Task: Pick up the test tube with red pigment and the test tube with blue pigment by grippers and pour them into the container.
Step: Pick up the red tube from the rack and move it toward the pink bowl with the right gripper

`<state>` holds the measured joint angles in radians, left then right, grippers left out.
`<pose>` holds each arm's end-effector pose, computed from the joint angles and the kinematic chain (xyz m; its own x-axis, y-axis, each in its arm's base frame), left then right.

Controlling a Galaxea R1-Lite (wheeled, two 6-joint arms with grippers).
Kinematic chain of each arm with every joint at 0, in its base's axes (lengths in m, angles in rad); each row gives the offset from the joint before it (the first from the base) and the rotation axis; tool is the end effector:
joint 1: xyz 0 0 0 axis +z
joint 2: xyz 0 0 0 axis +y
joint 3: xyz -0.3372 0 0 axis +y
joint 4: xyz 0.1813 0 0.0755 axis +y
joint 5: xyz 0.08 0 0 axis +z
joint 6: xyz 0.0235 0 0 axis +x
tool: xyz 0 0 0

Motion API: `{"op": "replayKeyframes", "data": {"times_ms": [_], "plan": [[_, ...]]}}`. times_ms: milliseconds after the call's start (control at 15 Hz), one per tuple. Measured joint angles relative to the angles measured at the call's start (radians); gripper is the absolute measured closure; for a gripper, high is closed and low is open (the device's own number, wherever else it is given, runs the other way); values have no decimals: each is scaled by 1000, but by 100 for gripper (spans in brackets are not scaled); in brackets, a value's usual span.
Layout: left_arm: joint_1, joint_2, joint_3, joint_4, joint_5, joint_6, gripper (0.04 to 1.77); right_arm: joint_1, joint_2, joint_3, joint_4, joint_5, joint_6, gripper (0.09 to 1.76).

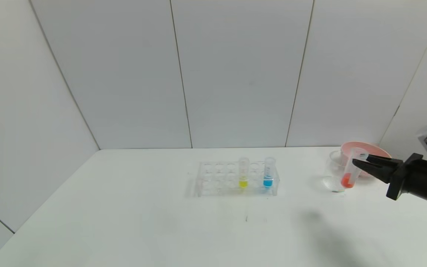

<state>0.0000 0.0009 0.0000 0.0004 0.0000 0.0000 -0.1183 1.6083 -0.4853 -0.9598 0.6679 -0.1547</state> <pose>-0.0523 0.0000 0.0755 1.0000 0.0000 -0.0013 0.0000 1.0000 0.0000 0.2563 -0.0158 0.1902 0.8424 0.5236 -0.1276 -0.5329 0.8445 -0.0526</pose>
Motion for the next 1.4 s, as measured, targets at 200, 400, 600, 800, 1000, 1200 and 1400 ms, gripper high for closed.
{"op": "replayKeyframes", "data": {"times_ms": [200, 400, 600, 800, 1000, 1200, 1400], "plan": [[0, 0, 0, 0, 0, 0, 5, -161, 38, -87, 20, 107, -31, 136], [0, 0, 0, 0, 0, 0, 5, -251, 79, -232, 175, 136, -61, 136], [0, 0, 0, 0, 0, 0, 5, -300, 128, -397, 349, 140, -131, 136], [0, 0, 0, 0, 0, 0, 5, -315, 199, -508, 397, 140, -197, 136], [0, 0, 0, 0, 0, 0, 5, -309, 256, -598, 514, 139, -260, 136], [0, 0, 0, 1, 0, 0, 5, -291, 296, -719, 650, 134, -350, 136], [0, 0, 0, 0, 0, 0, 5, -267, 336, -835, 763, 129, -480, 136]]}}
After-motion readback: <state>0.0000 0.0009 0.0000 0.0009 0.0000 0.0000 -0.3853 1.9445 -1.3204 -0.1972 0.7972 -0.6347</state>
